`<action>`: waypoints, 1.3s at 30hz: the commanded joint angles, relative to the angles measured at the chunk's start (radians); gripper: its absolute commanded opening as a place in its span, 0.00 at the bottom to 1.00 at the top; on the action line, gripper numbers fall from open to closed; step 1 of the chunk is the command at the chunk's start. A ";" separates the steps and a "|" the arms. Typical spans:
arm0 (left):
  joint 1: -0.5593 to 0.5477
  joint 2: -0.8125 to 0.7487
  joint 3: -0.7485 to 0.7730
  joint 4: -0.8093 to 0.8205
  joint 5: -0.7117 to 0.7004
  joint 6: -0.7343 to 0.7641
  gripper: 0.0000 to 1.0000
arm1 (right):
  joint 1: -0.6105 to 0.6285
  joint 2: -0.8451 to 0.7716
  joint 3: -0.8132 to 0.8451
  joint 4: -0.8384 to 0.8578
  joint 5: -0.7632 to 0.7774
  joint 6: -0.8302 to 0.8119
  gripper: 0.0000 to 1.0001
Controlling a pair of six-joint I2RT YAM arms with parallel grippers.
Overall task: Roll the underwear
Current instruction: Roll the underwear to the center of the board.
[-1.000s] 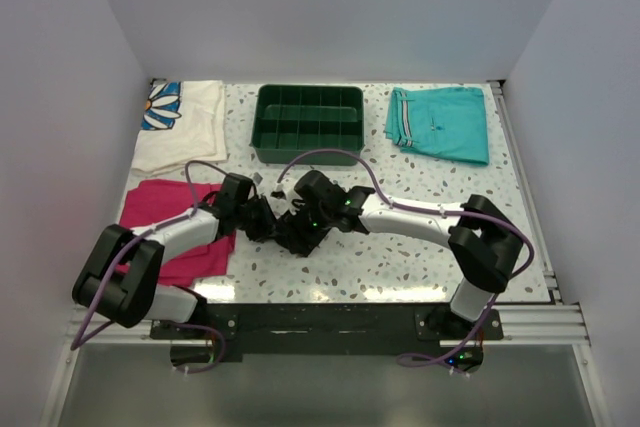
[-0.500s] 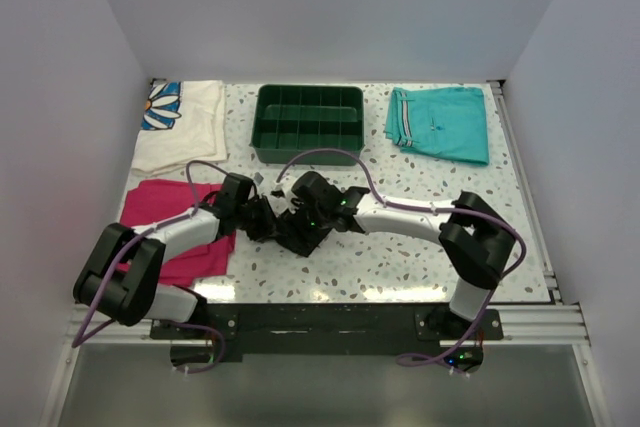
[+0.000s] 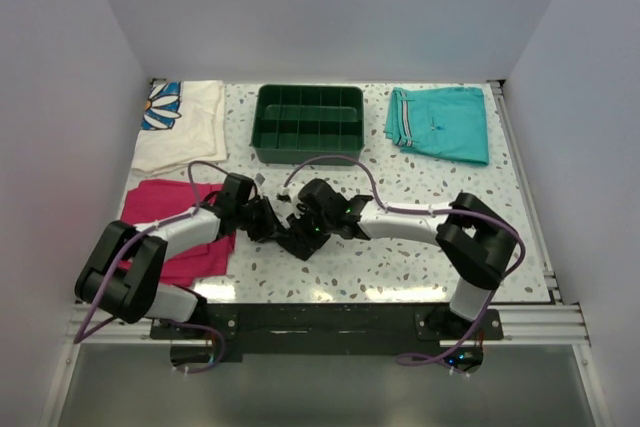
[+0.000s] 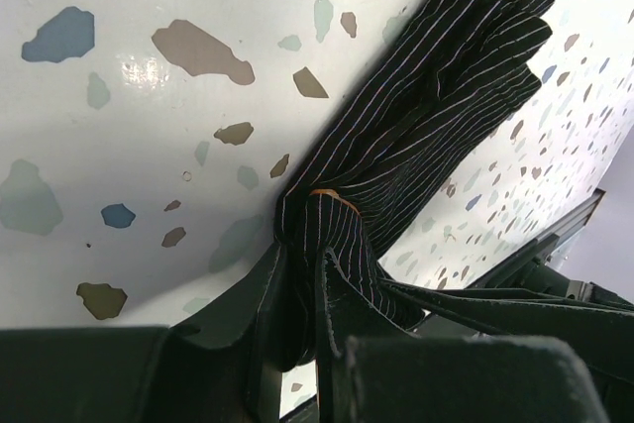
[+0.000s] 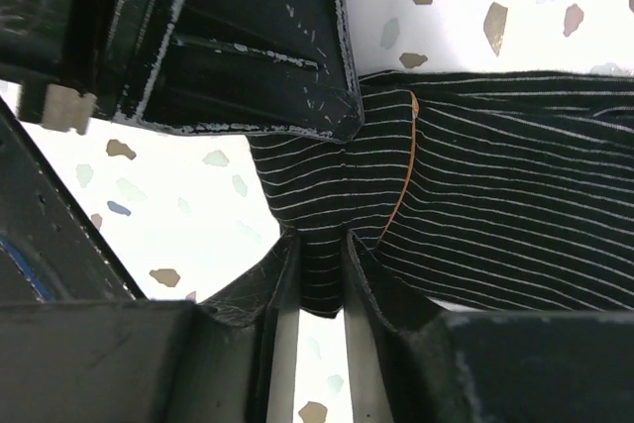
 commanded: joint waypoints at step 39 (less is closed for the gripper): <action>0.006 -0.104 -0.021 0.000 -0.026 0.043 0.57 | -0.074 0.104 -0.250 0.109 -0.037 0.404 0.00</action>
